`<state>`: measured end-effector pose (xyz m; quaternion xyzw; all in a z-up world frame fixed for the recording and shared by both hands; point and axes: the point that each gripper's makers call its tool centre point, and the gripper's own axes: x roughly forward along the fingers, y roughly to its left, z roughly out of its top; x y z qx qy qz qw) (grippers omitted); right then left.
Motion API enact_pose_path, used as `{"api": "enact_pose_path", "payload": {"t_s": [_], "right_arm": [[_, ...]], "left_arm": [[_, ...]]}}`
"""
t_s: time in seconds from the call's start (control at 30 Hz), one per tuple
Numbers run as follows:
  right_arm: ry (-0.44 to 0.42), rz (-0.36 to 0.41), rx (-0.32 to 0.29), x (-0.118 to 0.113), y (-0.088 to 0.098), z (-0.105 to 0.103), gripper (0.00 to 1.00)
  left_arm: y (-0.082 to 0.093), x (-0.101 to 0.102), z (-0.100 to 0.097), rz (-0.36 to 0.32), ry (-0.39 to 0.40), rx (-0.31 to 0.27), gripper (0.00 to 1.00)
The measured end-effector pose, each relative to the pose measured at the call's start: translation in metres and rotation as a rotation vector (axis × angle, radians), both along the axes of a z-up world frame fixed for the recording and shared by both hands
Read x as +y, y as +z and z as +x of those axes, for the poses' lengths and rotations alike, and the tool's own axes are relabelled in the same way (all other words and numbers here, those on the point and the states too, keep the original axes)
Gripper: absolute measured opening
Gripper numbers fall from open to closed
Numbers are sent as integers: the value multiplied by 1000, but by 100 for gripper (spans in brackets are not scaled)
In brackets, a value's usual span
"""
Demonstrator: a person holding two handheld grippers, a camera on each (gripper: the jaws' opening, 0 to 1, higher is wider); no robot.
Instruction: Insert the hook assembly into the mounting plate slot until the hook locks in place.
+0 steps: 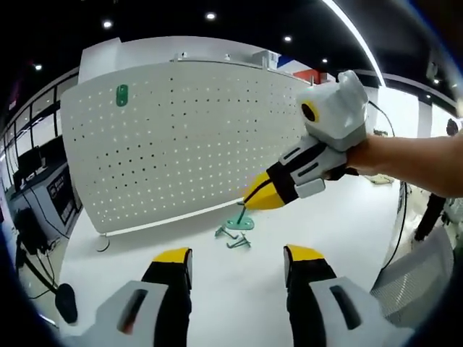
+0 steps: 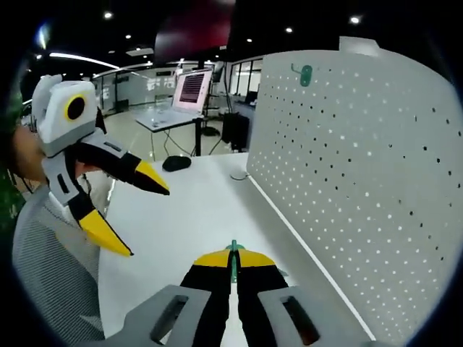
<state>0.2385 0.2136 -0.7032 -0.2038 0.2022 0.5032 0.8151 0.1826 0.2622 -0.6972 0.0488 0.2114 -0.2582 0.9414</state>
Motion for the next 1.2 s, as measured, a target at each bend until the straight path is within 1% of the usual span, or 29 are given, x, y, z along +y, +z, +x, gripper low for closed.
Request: {"api": "enact_pose_path", "payload": {"t_s": [0.43,0.6,0.83,0.97,1.13,1.2], "right_arm": [[-101,9,-34,-35,20,-19,0],[-129,10,-46,-45,26,-26,0],[-157,12,-63,-54,34,-35,0],[-171,14,-73,-57,39,-40,0],[-184,17,-82,-60,43,-43,0],[-188,19,-87,-60,46,-44,0]], "left_arm": [[11,-26,8,-33,-77,-14,50],[13,-40,10,-41,-117,-14,47],[16,-57,14,-79,-158,-5,44],[15,-63,16,-85,-173,1,43],[13,-70,17,-104,-198,17,39],[12,-72,18,-118,-205,29,36]]}}
